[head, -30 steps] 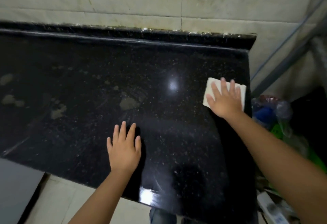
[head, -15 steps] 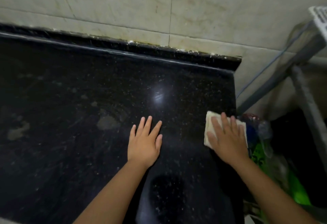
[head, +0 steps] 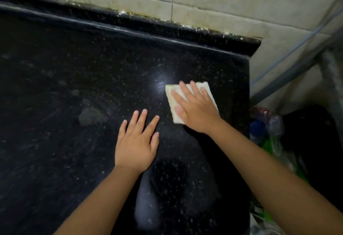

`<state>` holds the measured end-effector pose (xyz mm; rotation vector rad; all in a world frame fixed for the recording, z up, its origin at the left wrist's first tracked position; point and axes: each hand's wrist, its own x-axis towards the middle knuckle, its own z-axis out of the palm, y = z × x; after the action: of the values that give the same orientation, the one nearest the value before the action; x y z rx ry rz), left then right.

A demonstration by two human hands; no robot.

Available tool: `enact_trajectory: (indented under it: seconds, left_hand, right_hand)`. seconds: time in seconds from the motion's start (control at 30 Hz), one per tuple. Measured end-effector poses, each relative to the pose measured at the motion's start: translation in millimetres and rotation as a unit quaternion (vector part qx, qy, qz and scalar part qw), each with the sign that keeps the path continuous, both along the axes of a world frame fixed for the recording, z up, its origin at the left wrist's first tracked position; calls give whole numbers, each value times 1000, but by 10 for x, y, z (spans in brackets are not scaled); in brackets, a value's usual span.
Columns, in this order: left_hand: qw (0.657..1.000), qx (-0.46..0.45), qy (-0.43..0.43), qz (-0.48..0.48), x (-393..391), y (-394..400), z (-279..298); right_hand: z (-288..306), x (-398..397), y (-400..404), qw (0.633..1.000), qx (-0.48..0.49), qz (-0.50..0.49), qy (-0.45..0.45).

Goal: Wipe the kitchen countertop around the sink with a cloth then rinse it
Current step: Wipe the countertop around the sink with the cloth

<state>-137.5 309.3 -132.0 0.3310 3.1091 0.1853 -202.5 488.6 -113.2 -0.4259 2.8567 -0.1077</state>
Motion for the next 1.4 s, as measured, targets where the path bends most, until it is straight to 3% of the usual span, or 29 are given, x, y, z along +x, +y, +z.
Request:
enact_trajectory:
  seconds: [0.07, 0.13, 0.23, 0.3, 0.4, 0.53, 0.73, 0.8, 0.87, 0.97, 1.03, 1.2, 1.4]
  left_hand:
    - [1000, 4, 4, 1, 22, 7, -10]
    - [1000, 8, 11, 7, 40, 1, -16]
    - [1000, 16, 7, 9, 36, 18, -18]
    - [1000, 22, 6, 9, 25, 23, -15]
    - [999, 42, 5, 26, 37, 24, -11]
    - [998, 42, -8, 46, 30, 12, -12]
    - [998, 29, -21, 45, 28, 16, 7]
    - [998, 34, -24, 45, 27, 3, 8]
    - [998, 39, -20, 44, 17, 2, 7]
    - [998, 43, -23, 41, 9, 2, -2]
    - [998, 46, -30, 42, 9, 2, -7]
    - [996, 69, -36, 53, 25, 17, -3]
    - [993, 80, -62, 58, 32, 43, 80]
  right_hand:
    - [33, 242, 335, 999, 21, -23, -24]
    - [61, 167, 687, 991, 45, -127, -23]
    - [101, -316, 851, 964, 35, -262, -17]
    - [96, -721, 681, 955, 31, -293, -28]
    - [50, -1184, 235, 965, 14, -260, -44]
    - [-3, -1336, -350, 989, 1, -144, -35]
    - [4, -170, -207, 997, -26, 71, -20]
    - [43, 198, 157, 998, -20, 45, -31]
    - [58, 232, 525, 999, 2, -51, -12]
    - [63, -239, 738, 979, 45, -197, -6]
    - [62, -615, 594, 973, 29, -228, -9]
    - [-18, -613, -119, 994, -12, -105, -23]
    - [-72, 1119, -15, 998, -29, -46, 38]
